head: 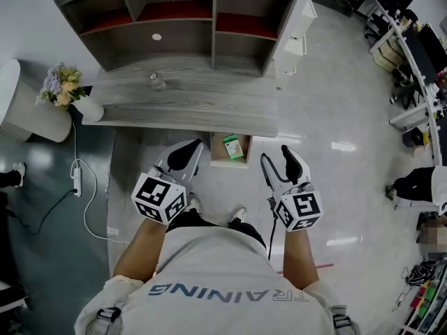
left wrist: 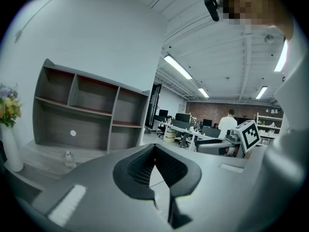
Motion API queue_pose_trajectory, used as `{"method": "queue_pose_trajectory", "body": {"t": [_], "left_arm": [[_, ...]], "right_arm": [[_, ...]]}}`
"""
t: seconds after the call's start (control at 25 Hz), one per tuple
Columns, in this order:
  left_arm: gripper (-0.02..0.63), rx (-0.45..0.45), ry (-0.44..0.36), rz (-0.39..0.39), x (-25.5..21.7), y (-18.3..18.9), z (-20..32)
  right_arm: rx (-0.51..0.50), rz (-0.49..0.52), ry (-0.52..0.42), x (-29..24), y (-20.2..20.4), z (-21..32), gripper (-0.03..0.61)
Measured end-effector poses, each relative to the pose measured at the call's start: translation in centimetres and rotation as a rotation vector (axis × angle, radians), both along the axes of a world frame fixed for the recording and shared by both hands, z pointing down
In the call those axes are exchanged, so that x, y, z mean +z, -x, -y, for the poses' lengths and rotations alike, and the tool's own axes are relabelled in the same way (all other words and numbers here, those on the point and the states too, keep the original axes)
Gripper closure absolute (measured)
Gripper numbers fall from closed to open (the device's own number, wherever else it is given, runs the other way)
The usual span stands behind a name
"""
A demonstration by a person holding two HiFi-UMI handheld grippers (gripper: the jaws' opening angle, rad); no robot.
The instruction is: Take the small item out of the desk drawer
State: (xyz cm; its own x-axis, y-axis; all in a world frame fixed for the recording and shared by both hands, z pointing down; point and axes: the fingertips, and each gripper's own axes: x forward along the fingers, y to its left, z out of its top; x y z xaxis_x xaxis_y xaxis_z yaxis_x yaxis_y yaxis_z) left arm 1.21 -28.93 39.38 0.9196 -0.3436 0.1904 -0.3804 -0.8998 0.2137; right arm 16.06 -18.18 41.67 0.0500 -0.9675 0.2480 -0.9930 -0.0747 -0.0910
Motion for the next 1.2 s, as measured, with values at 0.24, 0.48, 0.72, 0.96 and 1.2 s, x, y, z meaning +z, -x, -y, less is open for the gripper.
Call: {"method": "queue_pose_trajectory", "body": {"t": [0.24,0.48,0.72,0.96,1.2], "left_arm": [[0.615,0.006,0.012,0.012,0.4,0.0,0.1],[0.615,0.017,0.032,0.035,1.6,0.2,0.4],[0.615,0.039,0.056,0.074,3.8,0.4,0.9],[0.615,0.020,0.098,0.113,6.7,0.3,1.8],[0.615,-0.007,0.136,0.141,9.6,1.0,3.3]], "right_arm": [[-0.003,0.002,0.045,1.1,0.3,0.5,0.186],[0.001,0.027,0.091,3.2,0.7,0.9,0.162],[0.005,0.079,0.219,9.5,1.4,2.2,0.163],[0.030,0.164,0.382,19.0,1.6,4.2,0.166],[0.079,0.116,0.521,27.9,1.3,7.0,0.160]]}}
